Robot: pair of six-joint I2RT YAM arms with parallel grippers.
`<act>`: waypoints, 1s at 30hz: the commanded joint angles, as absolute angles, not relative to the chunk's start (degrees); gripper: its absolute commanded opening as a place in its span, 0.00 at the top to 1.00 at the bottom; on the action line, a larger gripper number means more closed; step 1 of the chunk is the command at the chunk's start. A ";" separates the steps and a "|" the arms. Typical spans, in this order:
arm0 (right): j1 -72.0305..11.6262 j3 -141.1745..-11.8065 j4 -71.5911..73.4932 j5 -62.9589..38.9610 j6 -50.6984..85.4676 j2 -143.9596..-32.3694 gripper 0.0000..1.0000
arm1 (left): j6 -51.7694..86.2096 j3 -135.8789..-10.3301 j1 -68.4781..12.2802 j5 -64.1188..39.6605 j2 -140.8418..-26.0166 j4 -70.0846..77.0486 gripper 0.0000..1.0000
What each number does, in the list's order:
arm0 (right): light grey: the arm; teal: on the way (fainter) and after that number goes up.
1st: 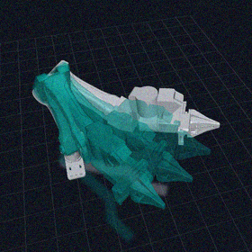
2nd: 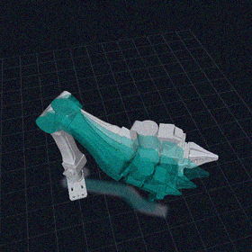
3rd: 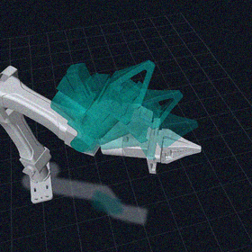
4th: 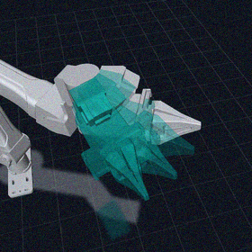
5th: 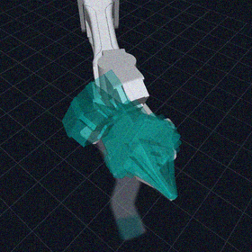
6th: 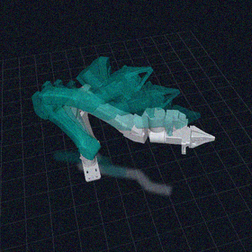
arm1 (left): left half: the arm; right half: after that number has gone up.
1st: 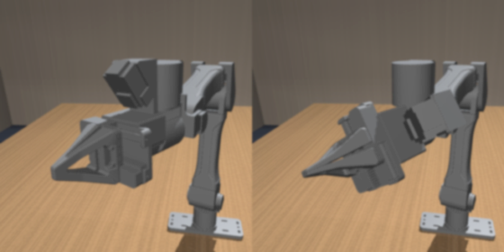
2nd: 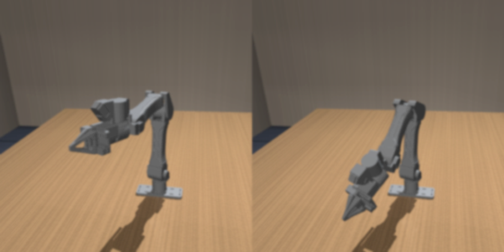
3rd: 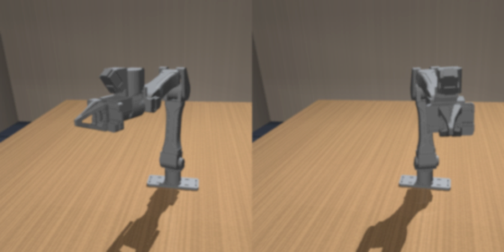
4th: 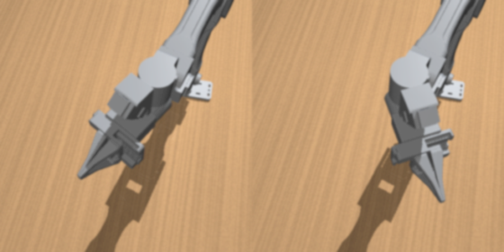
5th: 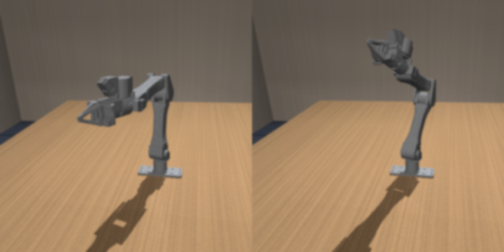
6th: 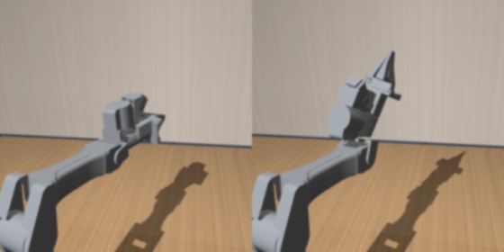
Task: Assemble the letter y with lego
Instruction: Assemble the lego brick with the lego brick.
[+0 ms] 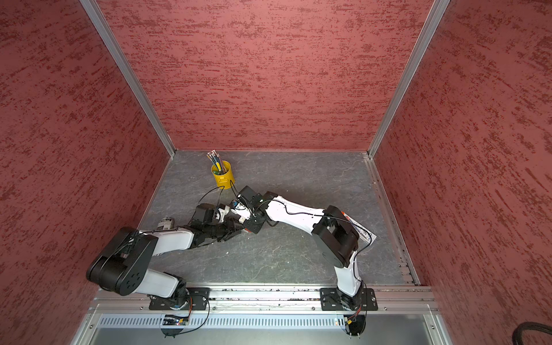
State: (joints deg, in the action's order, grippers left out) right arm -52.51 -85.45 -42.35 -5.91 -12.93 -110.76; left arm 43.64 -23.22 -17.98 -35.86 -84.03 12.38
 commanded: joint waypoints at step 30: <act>-52.24 -82.20 -36.80 -10.92 -10.29 -107.82 0.72 | 41.67 -18.40 -7.31 -30.97 -64.10 -11.22 0.37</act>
